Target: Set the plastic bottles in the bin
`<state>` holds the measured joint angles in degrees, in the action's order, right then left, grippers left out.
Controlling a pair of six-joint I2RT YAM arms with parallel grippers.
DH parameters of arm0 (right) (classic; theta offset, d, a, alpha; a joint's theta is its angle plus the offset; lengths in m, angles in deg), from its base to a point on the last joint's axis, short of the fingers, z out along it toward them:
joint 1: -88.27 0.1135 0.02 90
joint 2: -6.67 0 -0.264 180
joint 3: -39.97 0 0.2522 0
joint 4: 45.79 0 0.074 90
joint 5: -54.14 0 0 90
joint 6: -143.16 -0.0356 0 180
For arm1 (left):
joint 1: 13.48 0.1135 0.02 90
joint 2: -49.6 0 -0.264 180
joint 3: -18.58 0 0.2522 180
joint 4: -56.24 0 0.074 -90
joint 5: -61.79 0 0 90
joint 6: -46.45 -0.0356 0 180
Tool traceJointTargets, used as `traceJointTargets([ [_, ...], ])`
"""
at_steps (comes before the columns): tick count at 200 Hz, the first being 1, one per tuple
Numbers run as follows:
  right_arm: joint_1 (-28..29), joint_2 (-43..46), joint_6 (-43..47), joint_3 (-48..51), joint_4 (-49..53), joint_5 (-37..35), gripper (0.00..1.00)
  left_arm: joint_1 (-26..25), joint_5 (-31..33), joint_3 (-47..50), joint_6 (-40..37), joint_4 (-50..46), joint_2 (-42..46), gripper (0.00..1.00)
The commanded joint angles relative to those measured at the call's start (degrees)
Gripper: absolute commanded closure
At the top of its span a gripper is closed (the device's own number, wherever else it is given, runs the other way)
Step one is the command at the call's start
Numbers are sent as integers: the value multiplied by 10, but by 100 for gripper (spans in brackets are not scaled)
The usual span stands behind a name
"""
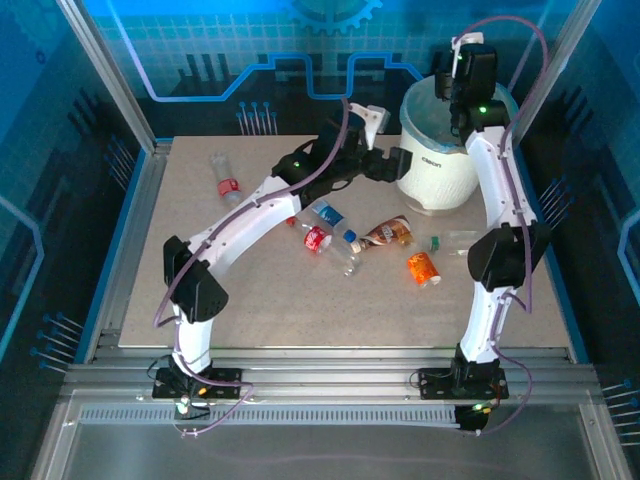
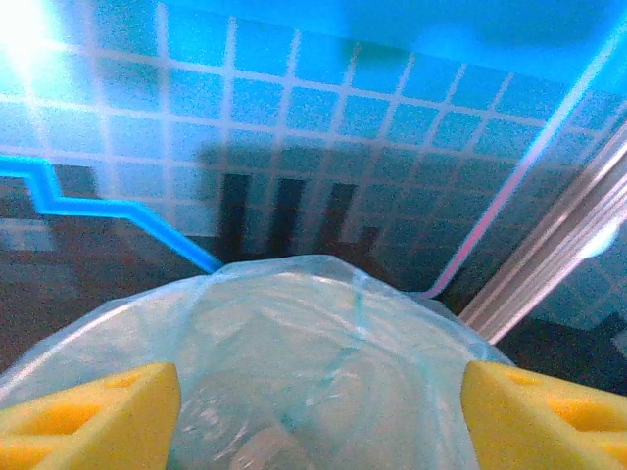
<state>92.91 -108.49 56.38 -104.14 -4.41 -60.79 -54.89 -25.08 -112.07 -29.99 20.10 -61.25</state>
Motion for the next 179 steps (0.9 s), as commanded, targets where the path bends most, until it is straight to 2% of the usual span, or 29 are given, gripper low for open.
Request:
traceJointTargets([
  [1,19,48,-33,-47,68,76,25,4,-1,18,9,-12,66,4],
  [44,97,106,-29,-53,200,144,25,4,22,146,3,-24,187,4],
  [65,150,152,-35,12,240,159,25,4,37,221,-3,-40,253,4],
  [104,245,268,-73,270,179,201,25,5,71,384,-13,-63,388,4],
  [119,281,286,-105,348,159,173,23,5,91,442,-9,-72,437,4],
  [149,343,272,-158,414,185,132,25,7,124,533,1,-100,510,3],
  [179,382,239,-153,464,140,122,23,11,136,603,1,-101,558,3],
])
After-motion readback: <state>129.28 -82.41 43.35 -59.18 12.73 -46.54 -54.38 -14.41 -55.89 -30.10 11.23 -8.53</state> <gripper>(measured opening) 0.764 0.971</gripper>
